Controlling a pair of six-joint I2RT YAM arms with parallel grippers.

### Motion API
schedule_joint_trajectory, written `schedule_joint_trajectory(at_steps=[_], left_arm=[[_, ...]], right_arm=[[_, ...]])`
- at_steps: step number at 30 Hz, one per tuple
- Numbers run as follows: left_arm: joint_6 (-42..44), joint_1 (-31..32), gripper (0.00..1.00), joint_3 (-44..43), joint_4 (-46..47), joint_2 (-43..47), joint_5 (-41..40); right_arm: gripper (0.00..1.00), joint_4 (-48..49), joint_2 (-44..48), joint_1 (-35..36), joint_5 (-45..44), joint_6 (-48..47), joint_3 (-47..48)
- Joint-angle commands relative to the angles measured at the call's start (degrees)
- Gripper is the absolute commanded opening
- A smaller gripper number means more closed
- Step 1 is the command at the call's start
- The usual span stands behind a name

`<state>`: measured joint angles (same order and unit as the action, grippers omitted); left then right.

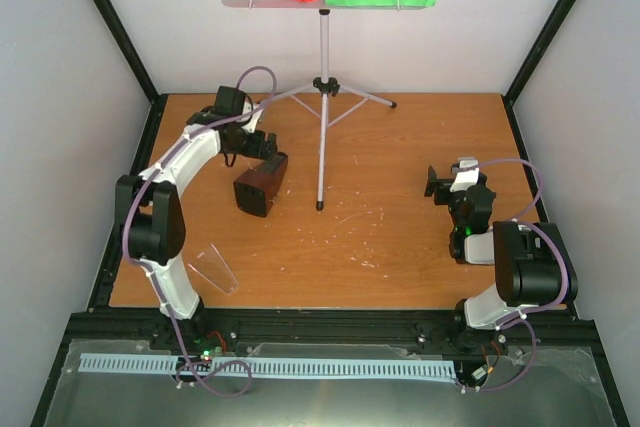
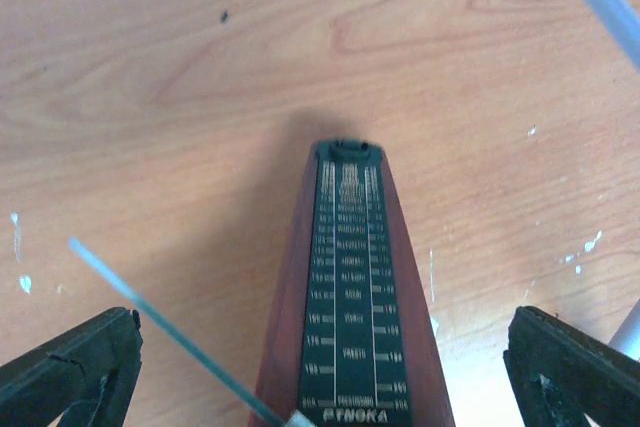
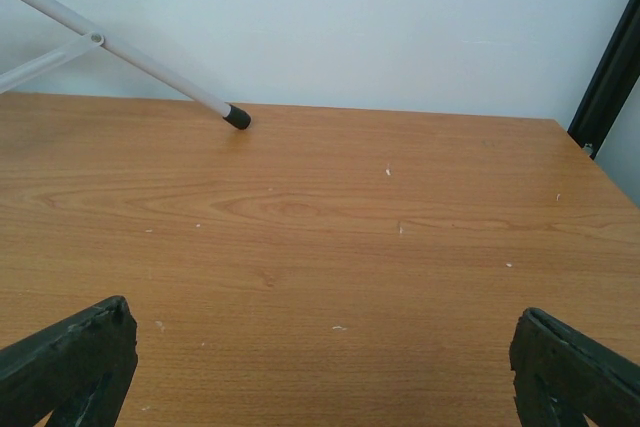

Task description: Pack up the instrument practice props

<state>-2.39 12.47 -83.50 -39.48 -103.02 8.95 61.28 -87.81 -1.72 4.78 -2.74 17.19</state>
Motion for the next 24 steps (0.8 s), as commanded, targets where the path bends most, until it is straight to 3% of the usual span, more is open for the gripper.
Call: schedule_joint_trajectory(at_steps=[1,8,24], left_arm=[[2.3,0.7,1.0,-7.6,-3.8,-4.9,0.5],[3.7,3.2,1.0,-18.6,-8.4,-16.2,-1.0],[3.3,5.0,0.99,-20.5,-10.1,-23.8,-3.7]], right_arm=[[1.0,0.6,-0.3,0.4,-0.5,-0.7,0.0],[1.0,0.6,-0.3,0.4,-0.5,-0.7,0.1],[1.0,0.6,-0.4,0.4,-0.5,-0.7,0.0]])
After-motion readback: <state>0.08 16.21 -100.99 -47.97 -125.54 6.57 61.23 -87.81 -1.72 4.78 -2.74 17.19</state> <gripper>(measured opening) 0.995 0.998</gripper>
